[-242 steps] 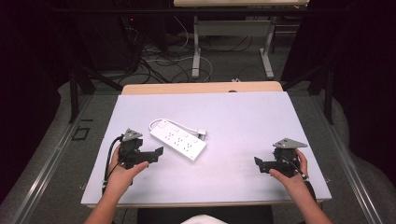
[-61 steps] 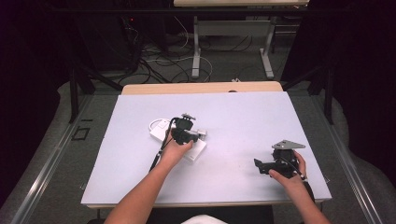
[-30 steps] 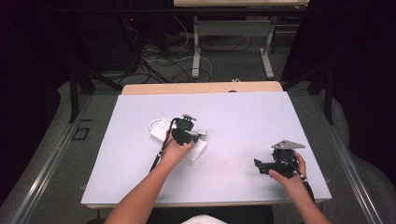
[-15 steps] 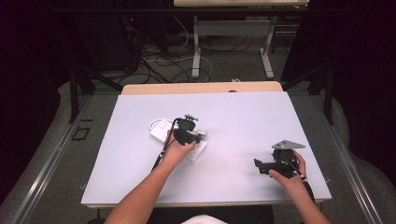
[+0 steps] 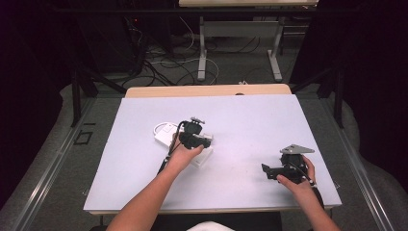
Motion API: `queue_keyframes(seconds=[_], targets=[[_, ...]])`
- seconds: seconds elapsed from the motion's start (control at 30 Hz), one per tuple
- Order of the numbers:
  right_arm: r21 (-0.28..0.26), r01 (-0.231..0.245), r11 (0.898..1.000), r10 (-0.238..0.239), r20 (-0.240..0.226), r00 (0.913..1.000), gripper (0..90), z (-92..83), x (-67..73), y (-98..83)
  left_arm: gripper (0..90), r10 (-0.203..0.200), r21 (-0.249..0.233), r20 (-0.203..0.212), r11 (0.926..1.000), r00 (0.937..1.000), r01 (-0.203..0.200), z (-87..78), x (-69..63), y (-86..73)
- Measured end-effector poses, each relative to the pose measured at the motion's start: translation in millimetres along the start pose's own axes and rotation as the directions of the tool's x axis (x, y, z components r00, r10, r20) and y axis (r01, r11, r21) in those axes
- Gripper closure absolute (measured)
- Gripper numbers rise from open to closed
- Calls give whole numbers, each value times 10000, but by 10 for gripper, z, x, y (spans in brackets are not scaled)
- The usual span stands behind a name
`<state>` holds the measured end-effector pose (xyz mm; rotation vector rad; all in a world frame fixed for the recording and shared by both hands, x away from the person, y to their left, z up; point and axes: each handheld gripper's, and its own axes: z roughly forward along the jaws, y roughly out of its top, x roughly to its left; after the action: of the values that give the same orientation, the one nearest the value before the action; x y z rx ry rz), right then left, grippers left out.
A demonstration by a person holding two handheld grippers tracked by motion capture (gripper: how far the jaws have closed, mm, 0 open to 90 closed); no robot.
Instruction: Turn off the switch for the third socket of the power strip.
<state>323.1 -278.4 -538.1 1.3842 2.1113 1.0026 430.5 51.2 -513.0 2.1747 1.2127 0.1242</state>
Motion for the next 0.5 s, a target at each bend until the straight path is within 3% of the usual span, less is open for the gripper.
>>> queue_keyframes(seconds=[0.03, 0.33, 0.37, 0.5], targets=[[5, -6, 10000, 6, 10, 10000, 54, 0, 1, 0, 626, 132, -1, -29, 9999, 9999, -132, -6, 7, 2], [-10, 44, 10000, -44, -8, 10000, 54, -3, -3, -2, 457, 91, -305, -8, 9995, 10000, -91, -31, -1, -1], [-10, 45, 10000, -45, -7, 10000, 54, -3, -4, -2, 439, 322, -369, -111, 9988, 9994, -326, -36, 4, 2], [-16, 63, 10000, -63, -2, 10000, 54, -4, -6, -3, 413, 498, -573, -202, 9971, 9986, -509, -51, -4, -1]])
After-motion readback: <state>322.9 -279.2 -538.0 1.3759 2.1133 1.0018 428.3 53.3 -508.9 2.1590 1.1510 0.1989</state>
